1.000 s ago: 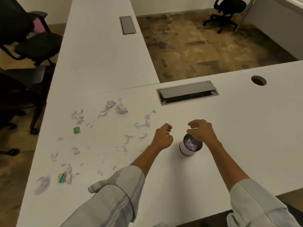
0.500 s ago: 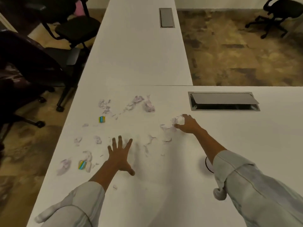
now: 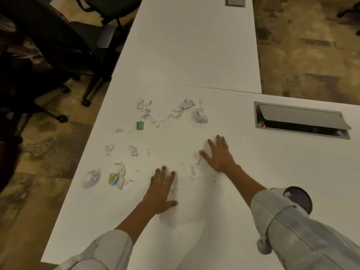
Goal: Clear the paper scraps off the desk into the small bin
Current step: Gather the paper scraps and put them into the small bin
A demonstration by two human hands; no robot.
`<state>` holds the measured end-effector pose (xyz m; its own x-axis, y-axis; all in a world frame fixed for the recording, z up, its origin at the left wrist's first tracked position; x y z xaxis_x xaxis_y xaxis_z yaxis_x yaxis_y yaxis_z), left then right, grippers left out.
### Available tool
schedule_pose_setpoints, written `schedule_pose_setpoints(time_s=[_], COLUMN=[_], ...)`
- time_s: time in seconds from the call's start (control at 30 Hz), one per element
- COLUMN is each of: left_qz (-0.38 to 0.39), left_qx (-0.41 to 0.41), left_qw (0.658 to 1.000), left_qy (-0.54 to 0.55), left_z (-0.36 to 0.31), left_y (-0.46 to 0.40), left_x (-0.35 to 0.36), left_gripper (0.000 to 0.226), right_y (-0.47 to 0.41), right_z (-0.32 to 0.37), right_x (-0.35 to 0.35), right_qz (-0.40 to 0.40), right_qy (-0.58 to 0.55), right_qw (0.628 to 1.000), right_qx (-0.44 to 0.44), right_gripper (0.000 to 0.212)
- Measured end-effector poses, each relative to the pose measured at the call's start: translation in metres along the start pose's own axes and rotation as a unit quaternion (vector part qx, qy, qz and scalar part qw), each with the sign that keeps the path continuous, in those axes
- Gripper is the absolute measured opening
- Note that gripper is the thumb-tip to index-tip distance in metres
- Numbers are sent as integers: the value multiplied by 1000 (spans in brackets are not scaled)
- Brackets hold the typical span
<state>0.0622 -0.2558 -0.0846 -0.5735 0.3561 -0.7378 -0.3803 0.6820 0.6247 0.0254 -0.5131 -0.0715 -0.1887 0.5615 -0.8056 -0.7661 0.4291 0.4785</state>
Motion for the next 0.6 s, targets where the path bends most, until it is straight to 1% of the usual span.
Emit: schedule_pose_setpoints(time_s=[0.17,0.2,0.27,0.33,0.4,0.43,0.5,0.6], left_qz=[13,17,22,28,35,33,24,-24], left_qx=[28,31,36,40,33,29,18,26], left_qw=[999,999,998,997,997,996,996,995], left_qy=[-35,-39,-44,-52,-67,-74,-85,-91], left_z=[-16,-18,-19,-17,-13,-10,-5,-7], left_y=[9,12,22,33,45,51,62,73], left_x=[12,16,24,31,40,42,46,42], left_gripper=[106,104,97,94,93,92,88,91], right_y=[35,43,60,78,93,99,107,113], right_z=[54,61,70,78,81,79,73,67], right_x=[56,65,82,90,94,98,102,98], right_qz=[42,45,40,20,-2,13,38,24], right_qy=[76,96,125,139,150,147,147,173], right_qw=[991,988,981,977,974,974,974,969], right_qx=[-100,-116,-141,-161,-172,-170,-170,-177], right_gripper=[87,84,72,60,60,59,52,40])
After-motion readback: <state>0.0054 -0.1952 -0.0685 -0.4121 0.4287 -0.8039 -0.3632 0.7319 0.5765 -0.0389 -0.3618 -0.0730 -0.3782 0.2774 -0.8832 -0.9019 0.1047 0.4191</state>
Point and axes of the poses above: each hand's wrist, its own y-axis away from the middle knuckle, its own x-axis out of the palm, z = x × y, the point moved 8 cm from there along -y, towards the middle knuckle, and after that the axes turned 5 degrees about z, right-handed, at the moved point
